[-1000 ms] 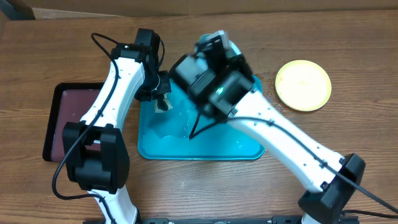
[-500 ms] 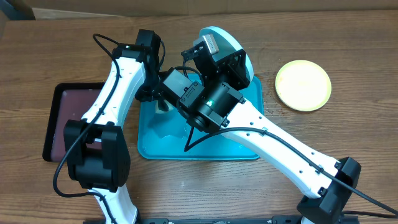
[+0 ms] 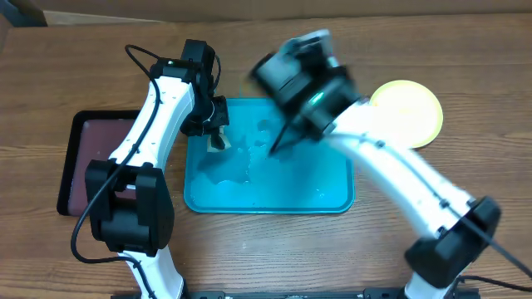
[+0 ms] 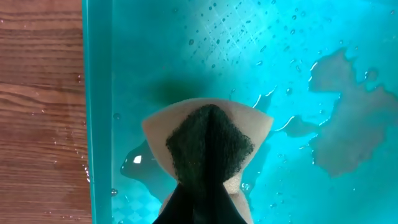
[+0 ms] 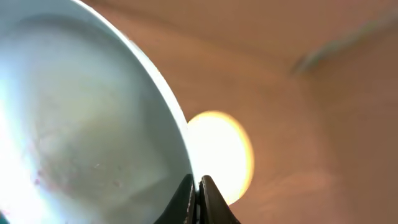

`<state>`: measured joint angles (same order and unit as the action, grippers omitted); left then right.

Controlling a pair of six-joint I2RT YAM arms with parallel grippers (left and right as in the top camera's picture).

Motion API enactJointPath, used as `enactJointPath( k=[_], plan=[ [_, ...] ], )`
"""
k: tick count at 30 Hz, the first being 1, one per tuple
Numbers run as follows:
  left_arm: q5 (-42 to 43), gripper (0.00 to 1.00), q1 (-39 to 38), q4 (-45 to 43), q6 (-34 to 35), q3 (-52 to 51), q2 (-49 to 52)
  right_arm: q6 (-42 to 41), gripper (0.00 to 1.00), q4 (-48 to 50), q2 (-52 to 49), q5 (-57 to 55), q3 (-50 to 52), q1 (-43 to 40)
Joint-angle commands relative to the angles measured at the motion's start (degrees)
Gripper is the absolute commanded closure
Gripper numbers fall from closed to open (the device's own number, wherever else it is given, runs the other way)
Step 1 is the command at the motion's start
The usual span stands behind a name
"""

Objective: Clean dirty plates on tray and stack at the side
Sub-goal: 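Lift the light-blue plate and stack it on the yellow plate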

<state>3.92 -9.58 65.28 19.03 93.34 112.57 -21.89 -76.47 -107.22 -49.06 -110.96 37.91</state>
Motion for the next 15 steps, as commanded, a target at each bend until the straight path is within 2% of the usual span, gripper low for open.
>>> enactJointPath(
  k=[1,4,8,11,15],
  plan=[
    [0.63,0.96,0.61,0.31,-1.31,0.11,0.57,-5.16,0.96,0.22,0.92,32.15,-0.63,-16.44],
    [0.63,0.96,0.61,0.31,-1.31,0.13,0.57,-5.09,0.96,-1.16,0.92,46.10,-0.28,-30.01],
    [0.63,0.96,0.61,0.24,-1.31,0.13,0.57,0.33,0.96,-1.51,0.92,54.05,2.34,-45.00],
    [0.63,0.95,0.61,-0.20,-1.29,0.13,0.57,4.15,0.96,0.07,0.92,59.21,6.21,-52.46],
    [0.63,0.96,0.57,-0.70,-1.29,0.13,0.57,5.88,0.96,5.35,0.92,62.88,12.81,-57.00]
  ],
)
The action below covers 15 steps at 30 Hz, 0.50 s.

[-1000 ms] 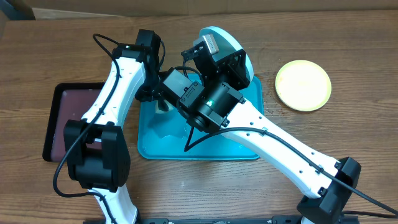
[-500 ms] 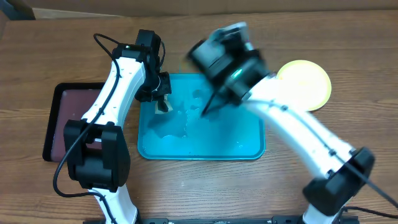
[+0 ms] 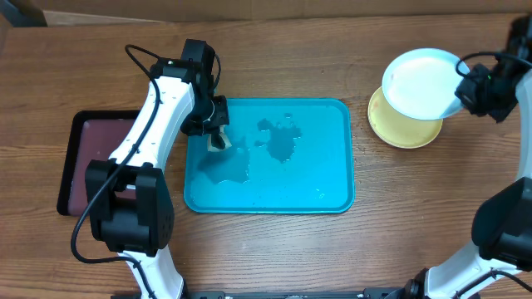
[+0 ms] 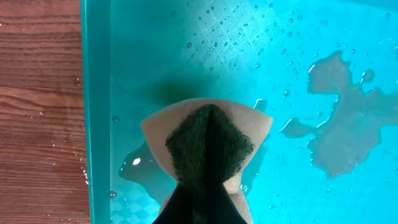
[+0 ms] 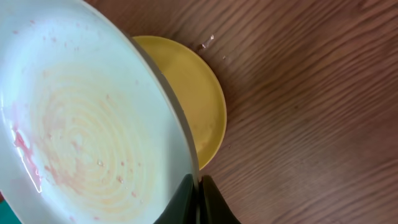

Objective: Clean dirty plates on tray and stack at the side
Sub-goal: 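Lift the light-blue plate and stack it on the yellow plate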

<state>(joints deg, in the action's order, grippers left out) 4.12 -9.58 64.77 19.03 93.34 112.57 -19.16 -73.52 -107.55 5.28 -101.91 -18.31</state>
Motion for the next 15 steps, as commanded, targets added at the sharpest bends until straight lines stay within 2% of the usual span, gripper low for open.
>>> enactJointPath(
  k=[1,8,15],
  plan=[
    [0.44,0.96,0.57,-0.15,-1.29,0.13,0.57,3.17,0.96,4.02,1.25,8.50,5.31,-1.03],
    [0.44,0.96,0.57,-0.07,-1.31,0.11,0.57,2.36,0.96,16.96,1.25,7.30,15.80,-0.72],
    [0.44,0.96,0.57,-0.17,-1.31,0.11,0.57,-0.37,0.96,21.68,1.25,5.03,21.09,-0.72]
  ],
)
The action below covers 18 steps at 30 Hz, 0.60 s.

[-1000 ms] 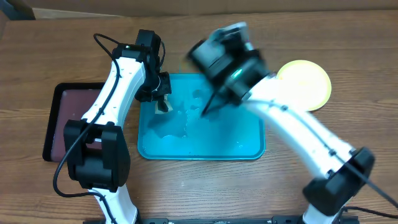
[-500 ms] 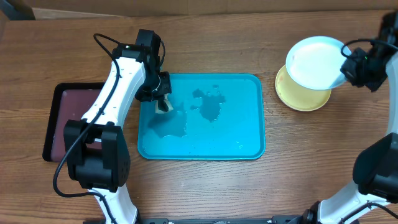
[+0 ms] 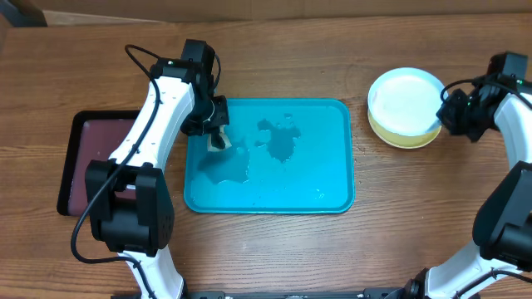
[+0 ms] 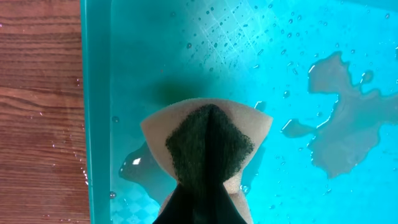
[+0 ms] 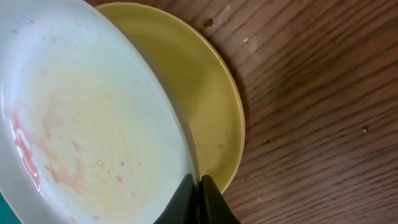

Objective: Clean dirty plates on tray and stack at the side
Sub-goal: 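Lift the light-blue plate and stack it on the yellow plate, then move the sponge over the dark tray and lower it in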

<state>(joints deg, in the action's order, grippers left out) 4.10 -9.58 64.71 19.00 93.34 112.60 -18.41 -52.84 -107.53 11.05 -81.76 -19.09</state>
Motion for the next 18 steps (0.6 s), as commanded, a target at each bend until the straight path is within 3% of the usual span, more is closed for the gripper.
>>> enactJointPath(
  k=[1,3,5,12,18],
  plan=[
    [0.46,0.96,0.57,-0.13,-1.27,0.13,0.55,-1.11,0.94,0.98,1.22,-0.70,0.96,0.07],
    [0.46,0.96,0.57,-0.20,-1.27,0.13,0.55,-1.11,0.66,0.96,1.22,-0.44,0.96,0.11],
    [0.46,0.96,0.57,-0.22,-1.27,0.13,0.55,-1.11,0.30,0.81,1.22,-0.42,0.96,0.26],
    [0.46,0.95,0.57,-1.27,-1.18,0.13,0.55,-0.92,0.24,-0.94,1.22,10.01,0.96,3.87],
    [0.42,0.96,2.89,-0.87,0.33,3.04,-0.44,-0.85,0.20,0.39,1.22,11.21,0.96,17.46]
  ],
)
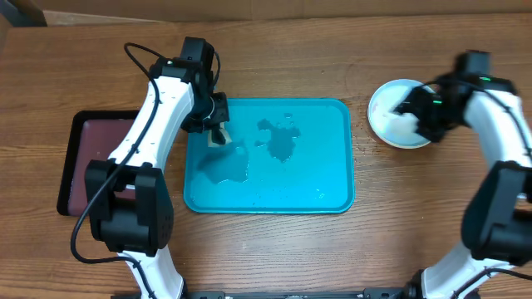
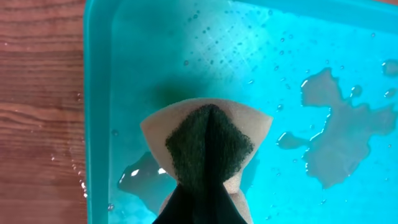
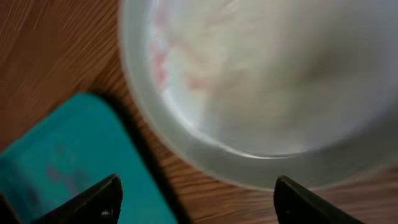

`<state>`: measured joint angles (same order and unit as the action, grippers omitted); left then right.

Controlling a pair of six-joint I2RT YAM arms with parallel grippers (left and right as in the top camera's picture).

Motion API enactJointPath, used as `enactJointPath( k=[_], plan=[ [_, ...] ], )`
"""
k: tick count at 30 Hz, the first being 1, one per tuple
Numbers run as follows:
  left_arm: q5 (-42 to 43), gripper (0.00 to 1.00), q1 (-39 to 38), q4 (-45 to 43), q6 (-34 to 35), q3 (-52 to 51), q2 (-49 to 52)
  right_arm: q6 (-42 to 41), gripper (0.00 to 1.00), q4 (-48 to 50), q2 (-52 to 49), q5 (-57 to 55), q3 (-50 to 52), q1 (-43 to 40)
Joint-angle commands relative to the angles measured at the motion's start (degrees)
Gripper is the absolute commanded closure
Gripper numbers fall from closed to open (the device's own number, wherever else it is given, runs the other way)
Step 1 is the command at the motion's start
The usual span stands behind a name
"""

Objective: Clean dirty plates on tray and stack at the side
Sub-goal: 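Move the sponge over the dark tray and lower it in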

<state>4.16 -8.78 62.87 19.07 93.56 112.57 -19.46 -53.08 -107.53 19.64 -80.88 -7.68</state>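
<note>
A white plate (image 1: 391, 120) with faint pink smears (image 3: 261, 81) lies on the table right of the teal tray (image 1: 332, 195). The yellow plate beneath it is hidden. My right gripper (image 1: 413, 112) hovers over the plate's left part, open, with nothing between its fingers (image 3: 197, 182). At the tray's upper left corner, my left gripper (image 1: 214, 131) is shut on a tan sponge with a dark scouring face (image 2: 208, 140), held just above the wet tray floor (image 2: 267, 62).
Puddles of water (image 1: 278, 137) lie on the tray floor. A dark maroon tray (image 1: 83, 158) sits on the table at the far left. The teal tray's corner (image 3: 56, 162) shows beside the plate in the right wrist view.
My right gripper has let go of the white plate, stands open and has shifted left over it. The plate now lies flat. My left gripper has shifted slightly with the sponge.
My right gripper first held the white plate by its rim over the tray. Then it held the plate above the yellow plate at the right, then tilted down onto it. Now the plate rests there, released. My left gripper kept the sponge throughout.
</note>
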Motion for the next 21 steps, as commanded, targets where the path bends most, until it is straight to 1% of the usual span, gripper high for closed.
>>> enactJointPath(
  k=[1,2,3,8,13,17,21],
  plan=[
    [0.26,0.96,3.15,2.05,0.50,3.91,-0.92,0.15,0.19,1.29,1.22,2.01,0.09,9.09],
    [0.20,0.96,4.26,3.08,1.11,4.83,-1.44,0.15,0.15,1.95,1.22,1.31,0.09,11.72],
    [-0.09,0.96,5.77,4.17,1.97,5.68,-2.21,0.15,0.00,2.80,1.22,0.22,0.09,14.78],
    [-0.63,0.95,15.34,7.32,3.50,6.45,-5.90,-0.42,0.00,7.41,1.11,-6.16,0.09,27.12],
    [-1.75,0.95,25.70,7.23,3.69,5.40,-4.90,-3.76,0.00,11.08,1.01,-10.86,0.11,35.50],
    [-1.57,0.95,32.54,6.12,4.35,4.70,-2.69,-3.74,0.00,12.87,1.01,-12.90,0.11,39.91],
    [1.05,0.95,36.65,5.31,3.74,4.68,0.63,-3.76,0.00,12.98,1.01,-14.56,0.11,42.32]
  ],
)
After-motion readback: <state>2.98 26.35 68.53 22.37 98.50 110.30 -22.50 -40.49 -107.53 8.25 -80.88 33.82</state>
